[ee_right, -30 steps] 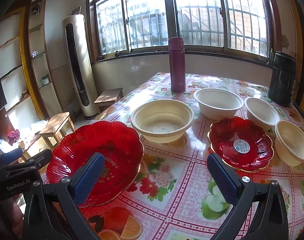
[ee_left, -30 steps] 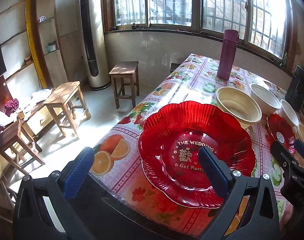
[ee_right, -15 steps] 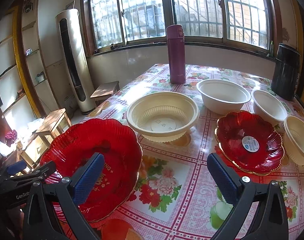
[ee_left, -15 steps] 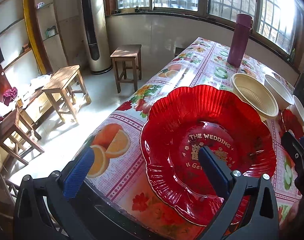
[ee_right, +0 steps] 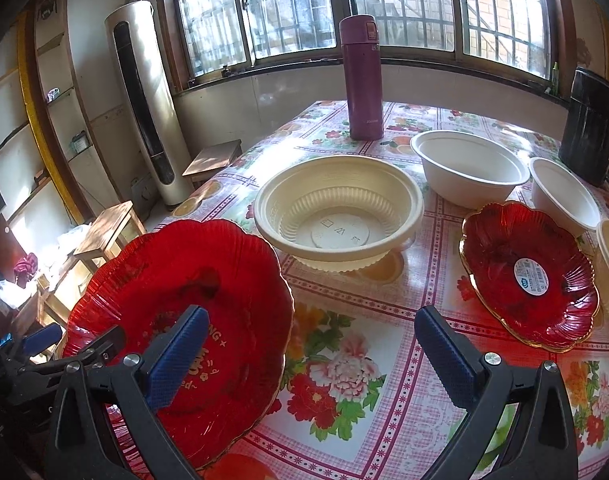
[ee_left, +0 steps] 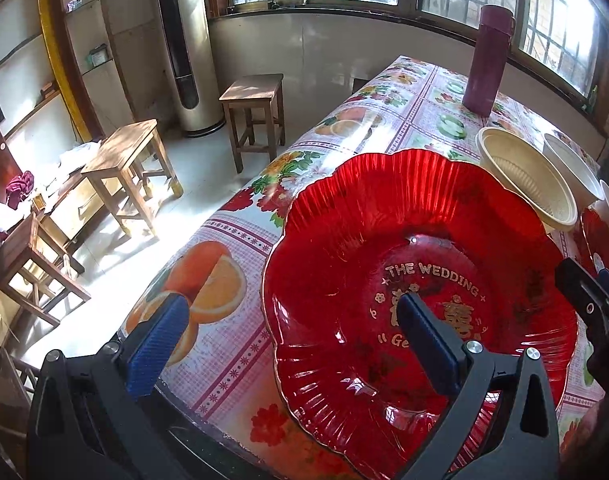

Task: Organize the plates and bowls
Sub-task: 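Close both grippers on the rim of the large red plate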

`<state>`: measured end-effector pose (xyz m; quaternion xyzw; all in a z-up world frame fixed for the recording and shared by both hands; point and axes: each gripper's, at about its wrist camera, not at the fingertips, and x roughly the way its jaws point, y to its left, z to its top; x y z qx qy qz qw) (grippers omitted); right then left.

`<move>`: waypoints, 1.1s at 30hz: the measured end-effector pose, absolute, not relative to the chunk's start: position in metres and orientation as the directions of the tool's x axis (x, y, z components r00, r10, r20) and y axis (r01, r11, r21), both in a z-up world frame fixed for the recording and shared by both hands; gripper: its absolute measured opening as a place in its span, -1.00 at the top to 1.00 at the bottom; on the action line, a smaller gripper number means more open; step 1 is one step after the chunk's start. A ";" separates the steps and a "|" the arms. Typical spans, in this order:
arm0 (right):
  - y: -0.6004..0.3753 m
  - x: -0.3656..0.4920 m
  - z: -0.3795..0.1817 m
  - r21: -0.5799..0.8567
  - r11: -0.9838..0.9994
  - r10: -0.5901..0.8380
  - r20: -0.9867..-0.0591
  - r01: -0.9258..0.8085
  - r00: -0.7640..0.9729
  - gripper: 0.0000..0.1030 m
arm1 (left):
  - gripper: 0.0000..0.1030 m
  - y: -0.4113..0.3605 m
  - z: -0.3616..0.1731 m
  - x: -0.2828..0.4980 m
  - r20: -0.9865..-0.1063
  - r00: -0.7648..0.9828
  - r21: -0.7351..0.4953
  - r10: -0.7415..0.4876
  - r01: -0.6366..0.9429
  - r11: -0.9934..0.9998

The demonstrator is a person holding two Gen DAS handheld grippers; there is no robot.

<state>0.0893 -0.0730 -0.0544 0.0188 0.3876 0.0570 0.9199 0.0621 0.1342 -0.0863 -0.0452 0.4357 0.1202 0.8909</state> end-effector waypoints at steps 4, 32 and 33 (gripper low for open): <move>-0.072 0.095 -0.061 0.079 0.992 0.123 -0.724 -0.096 0.679 -0.99 | -1.00 0.135 -0.090 0.065 -0.794 0.583 0.024 0.173 -0.254 0.967; -0.065 0.112 -0.087 0.084 0.989 0.140 -0.798 -0.121 0.587 0.12 | -0.70 0.120 -0.102 0.074 -0.811 0.559 0.069 0.173 -0.202 0.977; -0.062 0.110 -0.087 0.077 0.988 0.140 -0.795 -0.131 0.591 0.17 | -0.58 0.118 -0.101 0.074 -0.809 0.562 0.072 0.173 -0.197 0.978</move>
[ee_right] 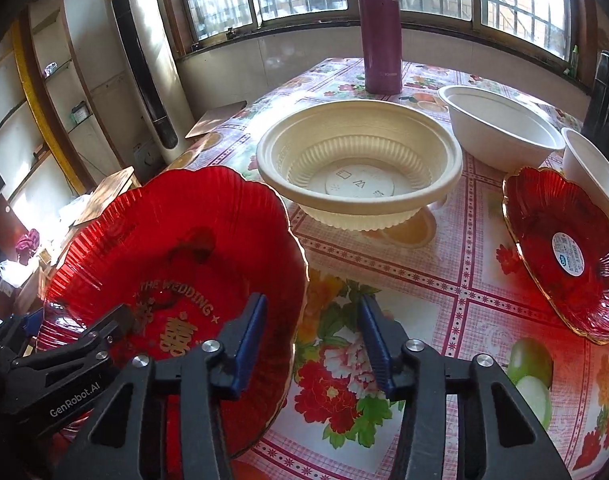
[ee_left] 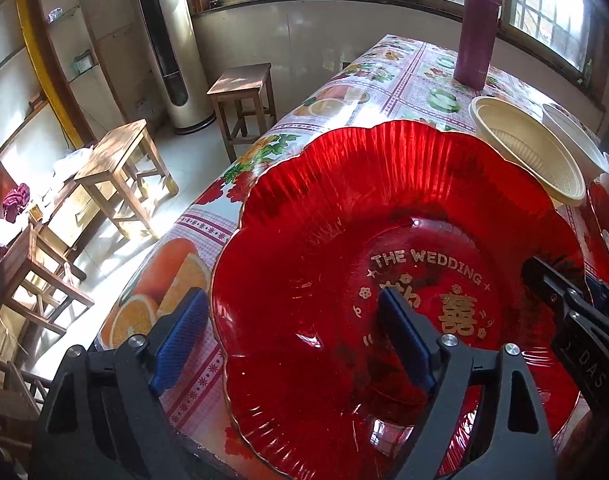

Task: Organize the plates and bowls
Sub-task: 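Close both grippers on the rim of the large red plate, then slide the large red plate toward the table edge with both grippers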

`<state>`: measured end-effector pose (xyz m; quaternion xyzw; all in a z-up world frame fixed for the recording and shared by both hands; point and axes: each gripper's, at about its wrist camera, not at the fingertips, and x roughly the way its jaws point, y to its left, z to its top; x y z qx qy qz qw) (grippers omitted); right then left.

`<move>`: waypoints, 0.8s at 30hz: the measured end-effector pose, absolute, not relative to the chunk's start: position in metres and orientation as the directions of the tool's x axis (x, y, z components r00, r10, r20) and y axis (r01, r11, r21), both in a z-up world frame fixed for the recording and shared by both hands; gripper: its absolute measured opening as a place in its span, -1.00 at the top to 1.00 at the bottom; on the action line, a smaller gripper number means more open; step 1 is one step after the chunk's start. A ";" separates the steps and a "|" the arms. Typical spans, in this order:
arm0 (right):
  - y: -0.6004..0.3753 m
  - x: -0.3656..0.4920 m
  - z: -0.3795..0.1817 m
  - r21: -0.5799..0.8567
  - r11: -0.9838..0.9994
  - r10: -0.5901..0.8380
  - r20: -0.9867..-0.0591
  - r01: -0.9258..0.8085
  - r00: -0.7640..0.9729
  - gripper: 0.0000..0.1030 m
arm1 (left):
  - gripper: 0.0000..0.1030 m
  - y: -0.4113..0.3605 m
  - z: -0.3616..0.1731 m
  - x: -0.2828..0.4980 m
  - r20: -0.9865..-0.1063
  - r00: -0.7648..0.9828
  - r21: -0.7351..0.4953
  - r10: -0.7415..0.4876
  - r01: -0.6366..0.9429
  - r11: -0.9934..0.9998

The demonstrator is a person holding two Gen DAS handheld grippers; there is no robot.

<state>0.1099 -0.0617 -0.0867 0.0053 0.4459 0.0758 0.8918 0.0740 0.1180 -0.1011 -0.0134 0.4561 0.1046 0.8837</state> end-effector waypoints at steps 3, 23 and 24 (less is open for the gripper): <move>-0.054 0.108 -0.084 0.052 0.985 0.141 -0.783 -0.162 0.605 0.48 | -0.27 0.113 -0.100 0.074 -0.803 0.571 0.077 0.168 -0.180 0.981; -0.043 0.092 -0.073 0.001 0.983 0.123 -0.755 -0.186 0.644 0.72 | -0.02 0.115 -0.097 0.069 -0.822 0.544 0.067 0.171 -0.205 0.977; -0.041 0.091 -0.072 -0.003 0.982 0.124 -0.753 -0.191 0.647 0.72 | -0.02 0.116 -0.096 0.068 -0.823 0.542 0.065 0.171 -0.209 0.976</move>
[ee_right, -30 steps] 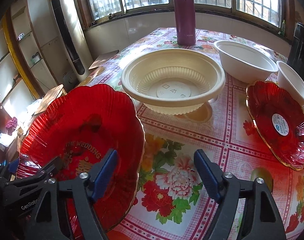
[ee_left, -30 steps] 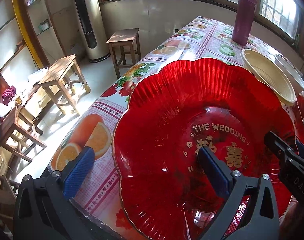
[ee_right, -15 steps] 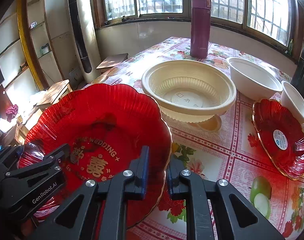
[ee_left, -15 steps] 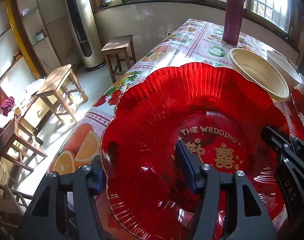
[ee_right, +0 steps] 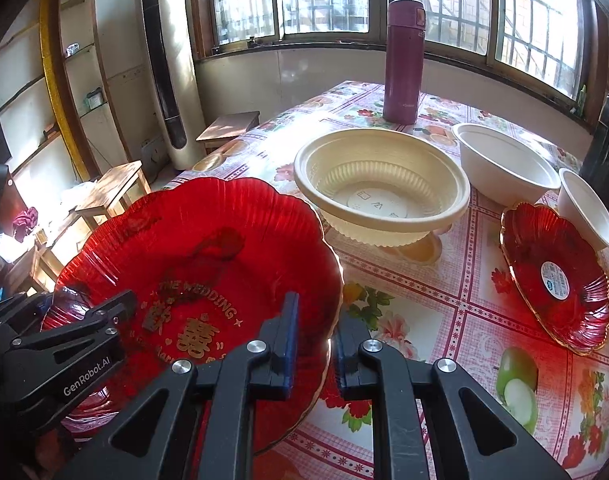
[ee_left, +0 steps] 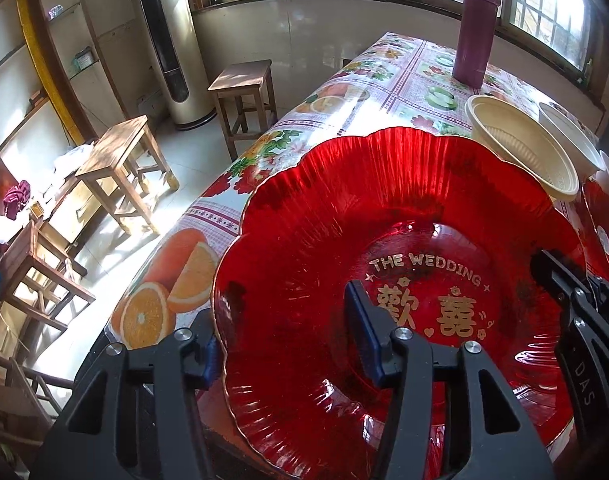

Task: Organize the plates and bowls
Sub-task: 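Slide the large red plate toward the table edge with both grippers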

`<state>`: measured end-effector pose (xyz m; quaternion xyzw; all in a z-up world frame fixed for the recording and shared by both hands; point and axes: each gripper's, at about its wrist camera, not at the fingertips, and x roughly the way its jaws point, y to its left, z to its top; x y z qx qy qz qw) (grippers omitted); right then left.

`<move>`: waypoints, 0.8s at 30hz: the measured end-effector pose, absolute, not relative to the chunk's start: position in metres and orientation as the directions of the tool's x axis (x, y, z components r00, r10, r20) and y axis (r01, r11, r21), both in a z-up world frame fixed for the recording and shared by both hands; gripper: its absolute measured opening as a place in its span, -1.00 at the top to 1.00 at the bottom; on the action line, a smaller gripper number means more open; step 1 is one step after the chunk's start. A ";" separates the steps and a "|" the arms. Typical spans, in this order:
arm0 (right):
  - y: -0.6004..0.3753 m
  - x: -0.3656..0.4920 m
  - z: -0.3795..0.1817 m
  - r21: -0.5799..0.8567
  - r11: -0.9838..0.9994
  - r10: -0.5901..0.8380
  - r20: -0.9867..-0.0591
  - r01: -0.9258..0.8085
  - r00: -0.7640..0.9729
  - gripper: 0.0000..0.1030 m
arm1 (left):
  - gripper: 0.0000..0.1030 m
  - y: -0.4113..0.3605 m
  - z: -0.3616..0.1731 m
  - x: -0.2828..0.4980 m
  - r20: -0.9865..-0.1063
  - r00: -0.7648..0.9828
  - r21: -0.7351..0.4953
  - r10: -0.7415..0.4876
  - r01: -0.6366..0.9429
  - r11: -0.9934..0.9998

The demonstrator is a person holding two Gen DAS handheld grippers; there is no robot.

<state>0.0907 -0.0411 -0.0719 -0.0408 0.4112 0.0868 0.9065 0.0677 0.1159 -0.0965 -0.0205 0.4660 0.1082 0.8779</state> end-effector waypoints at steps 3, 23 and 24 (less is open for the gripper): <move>-0.035 0.085 -0.070 -0.020 0.978 0.123 -0.744 -0.206 0.657 0.71 | -0.02 0.120 -0.096 0.064 -0.825 0.537 0.062 0.175 -0.221 0.973; -0.027 0.070 -0.068 -0.012 0.971 0.152 -0.745 -0.240 0.650 0.64 | -0.02 0.123 -0.096 0.048 -0.832 0.519 0.071 0.195 -0.249 0.966; -0.026 0.071 -0.069 -0.014 0.970 0.151 -0.746 -0.241 0.649 0.64 | -0.02 0.123 -0.096 0.046 -0.832 0.519 0.072 0.196 -0.250 0.966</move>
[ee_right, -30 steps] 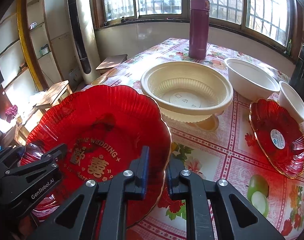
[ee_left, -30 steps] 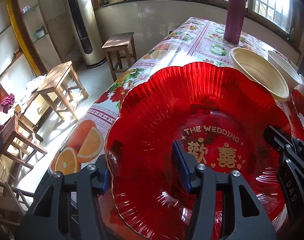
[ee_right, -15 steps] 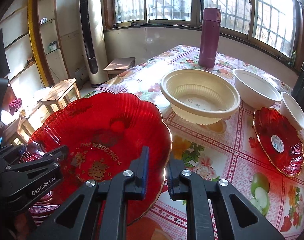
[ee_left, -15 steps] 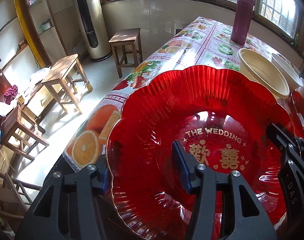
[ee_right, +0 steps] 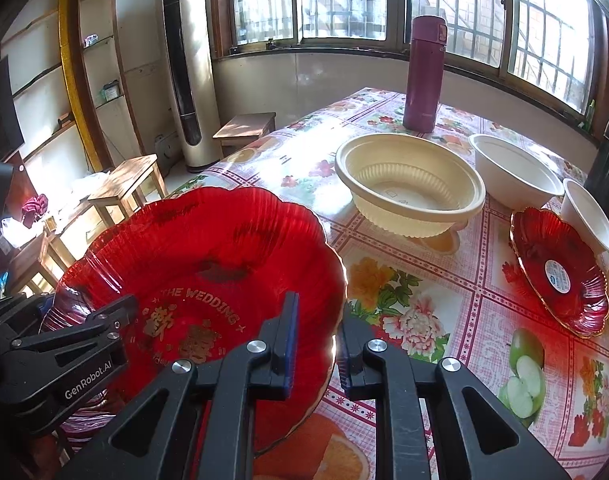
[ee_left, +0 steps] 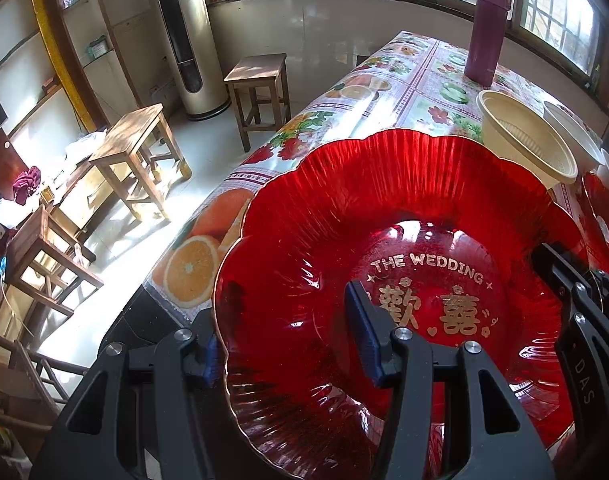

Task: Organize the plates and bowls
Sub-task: 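Slide the large red plate toward the table edge with both grippers, then open both grippers and move them to the small gold-rimmed red plate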

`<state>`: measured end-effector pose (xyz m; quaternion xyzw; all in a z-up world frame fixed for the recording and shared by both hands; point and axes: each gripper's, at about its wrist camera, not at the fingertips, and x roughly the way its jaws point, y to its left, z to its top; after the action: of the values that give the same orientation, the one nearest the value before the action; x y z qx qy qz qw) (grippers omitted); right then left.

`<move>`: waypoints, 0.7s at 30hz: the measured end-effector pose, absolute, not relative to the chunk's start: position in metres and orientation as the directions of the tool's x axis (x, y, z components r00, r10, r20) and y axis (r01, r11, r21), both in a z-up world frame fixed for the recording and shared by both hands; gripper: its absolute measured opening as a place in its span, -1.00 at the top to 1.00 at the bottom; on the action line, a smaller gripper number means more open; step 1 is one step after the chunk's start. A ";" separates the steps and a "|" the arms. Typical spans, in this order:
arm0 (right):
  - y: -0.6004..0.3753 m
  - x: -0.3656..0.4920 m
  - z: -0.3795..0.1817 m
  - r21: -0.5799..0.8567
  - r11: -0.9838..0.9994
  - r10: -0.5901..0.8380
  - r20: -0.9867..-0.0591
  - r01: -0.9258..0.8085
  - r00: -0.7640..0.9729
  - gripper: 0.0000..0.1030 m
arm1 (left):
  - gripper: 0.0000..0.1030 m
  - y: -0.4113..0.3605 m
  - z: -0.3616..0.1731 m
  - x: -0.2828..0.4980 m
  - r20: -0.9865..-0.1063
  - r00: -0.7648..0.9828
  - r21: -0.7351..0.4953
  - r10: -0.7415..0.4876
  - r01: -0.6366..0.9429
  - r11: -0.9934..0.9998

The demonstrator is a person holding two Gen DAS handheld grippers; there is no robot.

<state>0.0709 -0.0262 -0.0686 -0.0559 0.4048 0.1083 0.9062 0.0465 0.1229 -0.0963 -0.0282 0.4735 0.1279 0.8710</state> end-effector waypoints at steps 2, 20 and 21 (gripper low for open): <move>-0.026 0.071 -0.069 -0.014 0.970 0.151 -0.749 -0.243 0.646 0.64 | -0.02 0.124 -0.097 0.045 -0.837 0.514 0.065 0.190 -0.252 0.965; -0.099 0.035 -0.020 -0.048 0.989 0.082 -0.595 -0.137 0.799 -0.36 | -0.63 0.097 0.003 -0.022 -0.552 0.783 0.120 0.286 -0.265 0.957; -0.112 0.032 -0.015 -0.043 0.992 0.070 -0.583 -0.117 0.809 -0.38 | -0.65 0.085 0.007 -0.019 -0.555 0.796 0.104 0.241 -0.221 0.970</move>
<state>0.0323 -0.1125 -0.0152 -0.0386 0.3049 0.0493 0.9503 -0.0188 0.0854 0.0075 0.0168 0.2949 0.1220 0.9476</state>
